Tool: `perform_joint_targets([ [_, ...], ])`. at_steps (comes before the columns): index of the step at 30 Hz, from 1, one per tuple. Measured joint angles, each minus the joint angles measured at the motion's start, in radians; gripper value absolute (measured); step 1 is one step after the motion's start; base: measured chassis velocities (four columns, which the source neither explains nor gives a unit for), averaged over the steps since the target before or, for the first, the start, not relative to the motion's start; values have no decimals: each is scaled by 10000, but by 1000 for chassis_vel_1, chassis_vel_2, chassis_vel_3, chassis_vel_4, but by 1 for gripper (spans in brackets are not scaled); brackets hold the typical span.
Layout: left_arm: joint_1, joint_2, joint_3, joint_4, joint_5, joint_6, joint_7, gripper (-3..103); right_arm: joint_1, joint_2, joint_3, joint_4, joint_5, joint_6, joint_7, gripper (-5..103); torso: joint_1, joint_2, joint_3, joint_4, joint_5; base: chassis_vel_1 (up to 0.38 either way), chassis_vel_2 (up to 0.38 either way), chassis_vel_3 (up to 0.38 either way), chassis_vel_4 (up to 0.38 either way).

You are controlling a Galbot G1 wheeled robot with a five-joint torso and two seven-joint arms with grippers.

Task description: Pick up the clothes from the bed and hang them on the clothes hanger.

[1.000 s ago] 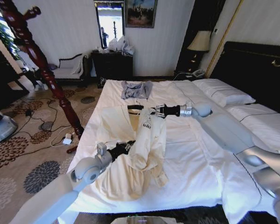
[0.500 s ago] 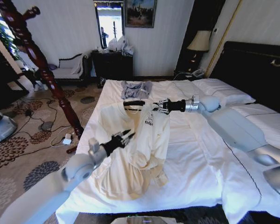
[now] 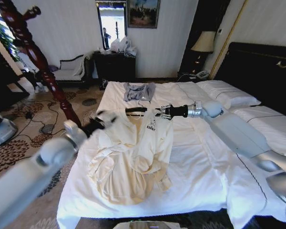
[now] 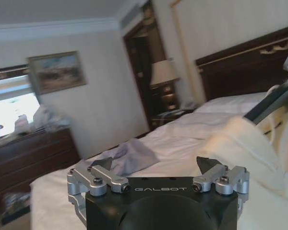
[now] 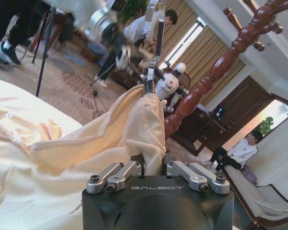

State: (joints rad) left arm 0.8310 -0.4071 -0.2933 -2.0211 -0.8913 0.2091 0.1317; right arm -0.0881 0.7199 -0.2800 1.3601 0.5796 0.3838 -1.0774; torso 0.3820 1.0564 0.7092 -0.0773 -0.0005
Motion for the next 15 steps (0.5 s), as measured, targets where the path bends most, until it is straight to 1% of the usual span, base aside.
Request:
perform_joint_targets([
  [2, -84, 859, -5, 303, -394, -644, 2028, 100, -119, -77, 52, -58, -121, 133, -63, 17, -1, 0, 0, -9, 7, 0, 0, 0, 0],
  [3, -84, 859, -5, 303, -394, -644, 2028, 100, -119, -77, 52, -58, -121, 133, -63, 17, -1, 0, 0, -9, 7, 0, 0, 0, 0],
  [4, -98, 1098, -4, 430, -438, -893, 2593, 100, -134, -64, 56, -97, -150, 182, -85, 17, -1, 0, 0, -11, 5, 0, 0, 0, 0],
  [5, -107, 1268, -1, 543, -454, -1112, 3004, 100, -135, -36, 57, -134, -170, 213, -100, 17, -1, 0, -1, -12, 6, 0, 0, 0, 0],
  [6, -131, 1638, 23, 855, -470, -1635, 3918, 100, -125, 102, 46, -237, -224, 292, -145, 17, -1, -1, 0, -8, 8, 0, 0, 0, 0],
  [7, -151, 1822, 49, 1039, -470, -1899, 4364, 100, -102, 197, 21, -287, -256, 321, -166, 17, 0, 0, 0, -4, 5, 0, 0, 0, 0],
  [8, -151, 1822, 49, 1039, -470, -1899, 4364, 100, -102, 197, 21, -287, -256, 321, -166, 17, 0, 0, 0, -4, 5, 0, 0, 0, 0],
  [10, -172, 2093, 89, 1329, -415, -2233, 4994, 100, -49, 356, -48, -334, -283, 350, -190, 17, 0, 0, 0, 3, 1, 0, 0, 0, 0],
  [11, -183, 2231, 113, 1602, -266, -2473, 5493, 100, -36, 431, -86, -337, -285, 356, -195, 17, -1, 0, 0, 4, 2, 0, 0, 0, 0],
  [13, -188, 2348, 149, 2002, -106, -2718, 6206, 100, -36, 492, -111, -323, -290, 373, -200, 17, -2, 0, 0, -5, 3, 0, 0, 0, 0],
  [14, -188, 2348, 149, 2002, -106, -2718, 6206, 100, -36, 492, -111, -323, -290, 373, -200, 17, -2, 0, 0, -5, 3, 0, 0, 0, 0],
  [15, -188, 2403, 179, 2251, -63, -2801, 6613, 100, -39, 512, -118, -310, -290, 400, -202, 17, -2, 0, 0, -9, 3, 0, 0, 0, 0],
])
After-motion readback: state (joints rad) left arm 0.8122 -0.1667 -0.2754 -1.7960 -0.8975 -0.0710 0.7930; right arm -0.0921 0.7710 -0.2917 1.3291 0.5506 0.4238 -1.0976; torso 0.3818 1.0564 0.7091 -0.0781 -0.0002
